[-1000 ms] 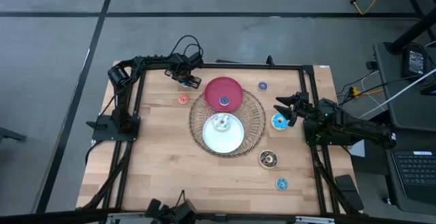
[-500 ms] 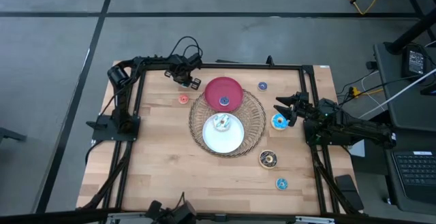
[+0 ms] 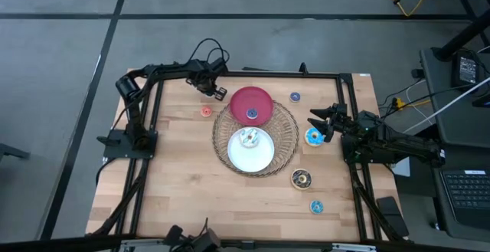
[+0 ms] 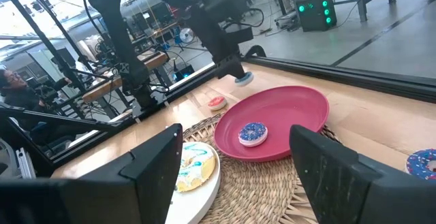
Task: Pick & Place donuts
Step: Put the small light blue donut on the red plate
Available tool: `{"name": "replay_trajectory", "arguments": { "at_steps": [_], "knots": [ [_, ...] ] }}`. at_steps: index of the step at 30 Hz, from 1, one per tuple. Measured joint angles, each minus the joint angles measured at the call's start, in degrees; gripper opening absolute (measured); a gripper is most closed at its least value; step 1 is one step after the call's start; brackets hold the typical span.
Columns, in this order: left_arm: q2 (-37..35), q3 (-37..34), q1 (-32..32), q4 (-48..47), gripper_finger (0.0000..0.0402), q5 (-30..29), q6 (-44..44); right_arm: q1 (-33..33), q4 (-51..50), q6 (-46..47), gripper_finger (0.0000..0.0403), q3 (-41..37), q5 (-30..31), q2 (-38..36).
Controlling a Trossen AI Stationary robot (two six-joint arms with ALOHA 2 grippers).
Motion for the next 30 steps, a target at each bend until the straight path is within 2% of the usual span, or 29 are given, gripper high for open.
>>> {"name": "replay_trajectory", "arguments": {
  "at_steps": [6, 22, 30],
  "knots": [
    [-0.97, 1.78, -1.81, -4.66, 0.0016, -0.67, 1.76, 0.00, 0.00, 0.00, 0.0271, 0.00, 0.00, 0.00],
    [-0.34, 16.79, -7.51, -14.66, 0.0017, -1.42, 7.76, 0.01, 0.00, 0.00, 0.0271, 0.00, 0.01, 0.00],
    [5.03, 25.40, -9.94, -18.34, 0.0017, -1.36, 9.38, 0.01, 0.00, 0.00, 0.0271, 0.00, 0.02, 0.00]
  ]
}}
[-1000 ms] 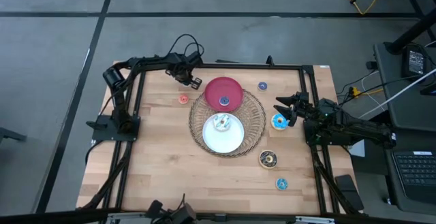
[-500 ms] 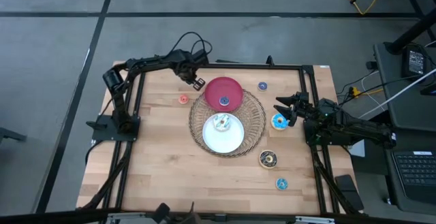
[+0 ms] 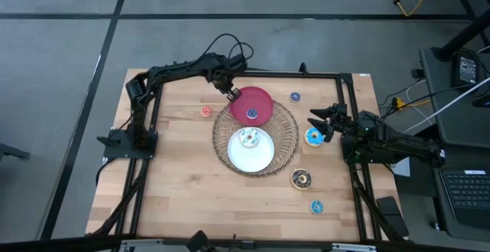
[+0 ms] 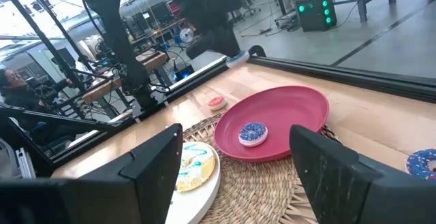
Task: Pick & Place donuts
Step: Put the small light blue donut on the red plate
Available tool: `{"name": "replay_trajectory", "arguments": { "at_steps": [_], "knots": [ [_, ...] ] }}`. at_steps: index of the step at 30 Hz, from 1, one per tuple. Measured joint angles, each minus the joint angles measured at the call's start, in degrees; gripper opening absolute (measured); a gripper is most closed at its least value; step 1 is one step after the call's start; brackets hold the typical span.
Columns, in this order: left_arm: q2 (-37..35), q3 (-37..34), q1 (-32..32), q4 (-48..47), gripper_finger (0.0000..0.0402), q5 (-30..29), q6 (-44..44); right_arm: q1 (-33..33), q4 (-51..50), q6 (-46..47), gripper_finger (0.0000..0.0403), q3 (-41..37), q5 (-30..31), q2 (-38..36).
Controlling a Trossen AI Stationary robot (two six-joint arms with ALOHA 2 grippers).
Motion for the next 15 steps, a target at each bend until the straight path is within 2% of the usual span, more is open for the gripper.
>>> {"name": "replay_trajectory", "arguments": {
  "at_steps": [15],
  "knots": [
    [14.96, 18.98, -3.71, -3.03, 0.0017, 0.85, 4.29, 0.00, 0.00, 0.00, 0.0271, 0.00, -0.02, 0.00]
  ]
}}
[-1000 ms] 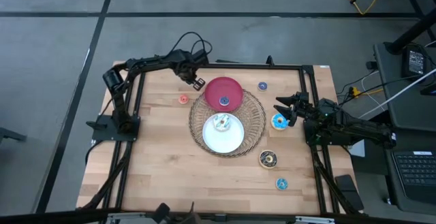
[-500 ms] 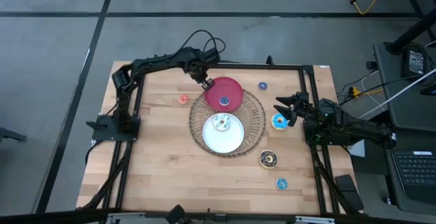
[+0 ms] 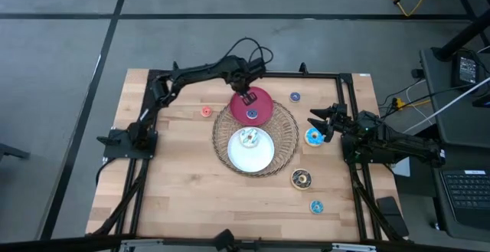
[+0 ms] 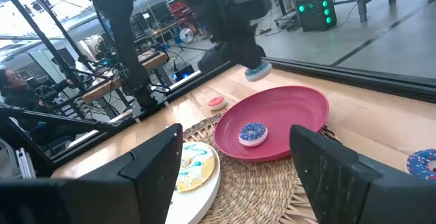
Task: Pick & Place donuts
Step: Put the small light blue donut on the red plate
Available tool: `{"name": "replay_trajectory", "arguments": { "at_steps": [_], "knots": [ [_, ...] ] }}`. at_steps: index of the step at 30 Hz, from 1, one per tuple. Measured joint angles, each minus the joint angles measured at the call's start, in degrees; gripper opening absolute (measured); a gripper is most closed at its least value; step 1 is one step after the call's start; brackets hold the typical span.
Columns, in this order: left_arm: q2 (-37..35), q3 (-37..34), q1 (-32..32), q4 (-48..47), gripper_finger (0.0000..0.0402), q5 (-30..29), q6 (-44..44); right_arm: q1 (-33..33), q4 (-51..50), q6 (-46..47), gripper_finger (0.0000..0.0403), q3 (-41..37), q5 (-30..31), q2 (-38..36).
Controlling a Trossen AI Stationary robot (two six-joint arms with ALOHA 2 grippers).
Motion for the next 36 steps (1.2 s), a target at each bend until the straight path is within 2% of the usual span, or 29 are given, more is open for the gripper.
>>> {"name": "replay_trajectory", "arguments": {
  "at_steps": [9, 18, 28, 36],
  "knots": [
    [7.52, 6.08, -0.48, -0.30, 0.0017, 0.02, 1.05, 0.01, 0.00, 0.00, 0.0271, 0.00, 0.00, 0.00],
    [12.07, 7.44, -0.64, 1.77, 0.0017, 0.25, 2.56, 0.00, 0.00, 0.00, 0.0271, 0.00, 0.00, 0.00],
    [13.21, 7.44, 0.12, 3.83, 0.0020, -0.88, 5.05, 0.01, 0.00, 0.00, 0.0271, 0.00, 0.00, 0.00],
    [12.88, 7.44, 0.10, 3.88, 0.0060, 1.03, 5.48, 0.01, 0.00, 0.00, 0.0271, 0.00, 0.00, 0.00]
  ]
}}
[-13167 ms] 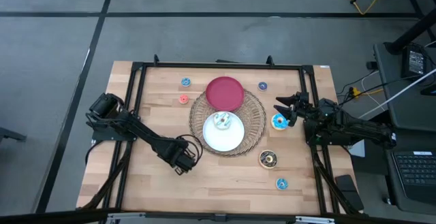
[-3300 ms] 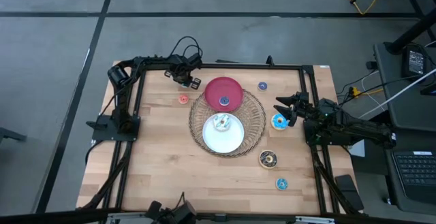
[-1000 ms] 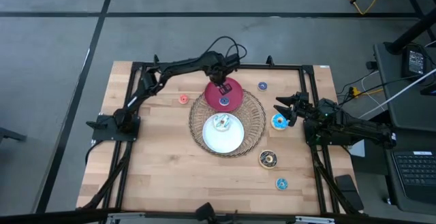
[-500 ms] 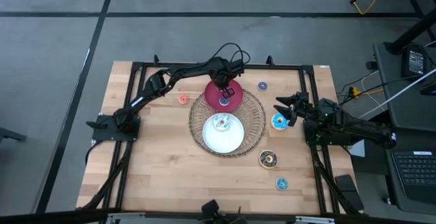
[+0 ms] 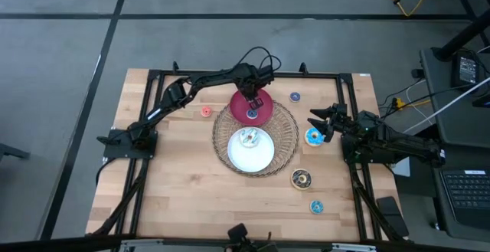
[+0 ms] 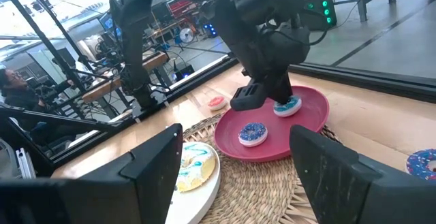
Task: Pick & Place donuts
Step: Put the small light blue donut on the red plate
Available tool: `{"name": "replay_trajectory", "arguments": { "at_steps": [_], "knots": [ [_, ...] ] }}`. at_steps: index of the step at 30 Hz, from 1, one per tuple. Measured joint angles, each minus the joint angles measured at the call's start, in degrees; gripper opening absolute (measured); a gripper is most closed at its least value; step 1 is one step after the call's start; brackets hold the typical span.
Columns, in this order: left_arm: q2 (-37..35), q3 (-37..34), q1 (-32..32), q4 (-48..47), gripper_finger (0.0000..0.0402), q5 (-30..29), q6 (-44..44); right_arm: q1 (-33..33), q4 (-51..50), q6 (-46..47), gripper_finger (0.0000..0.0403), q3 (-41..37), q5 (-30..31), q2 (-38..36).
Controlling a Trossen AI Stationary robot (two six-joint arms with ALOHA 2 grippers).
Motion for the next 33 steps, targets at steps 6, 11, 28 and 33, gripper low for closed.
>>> {"name": "replay_trajectory", "arguments": {
  "at_steps": [6, 11, 28, 33],
  "knots": [
    [0.00, 0.34, 0.02, 0.27, 0.0105, 0.15, 0.03, 0.00, 0.00, 0.00, 0.0271, 0.00, 0.00, 0.00],
    [-0.07, 2.77, 0.02, 0.40, 0.0144, -0.67, 0.05, -0.01, 0.00, 0.00, 0.0271, 0.00, 0.00, 0.00],
    [-0.11, 2.65, 1.20, -3.48, 0.0171, -1.32, 0.01, -0.01, 0.00, 0.00, 0.0271, 0.00, 0.00, 0.00],
    [-0.13, 2.03, 1.19, -2.65, 0.0221, -0.62, 1.39, 0.00, 0.00, 0.00, 0.0271, 0.00, 0.00, 0.00]
  ]
}}
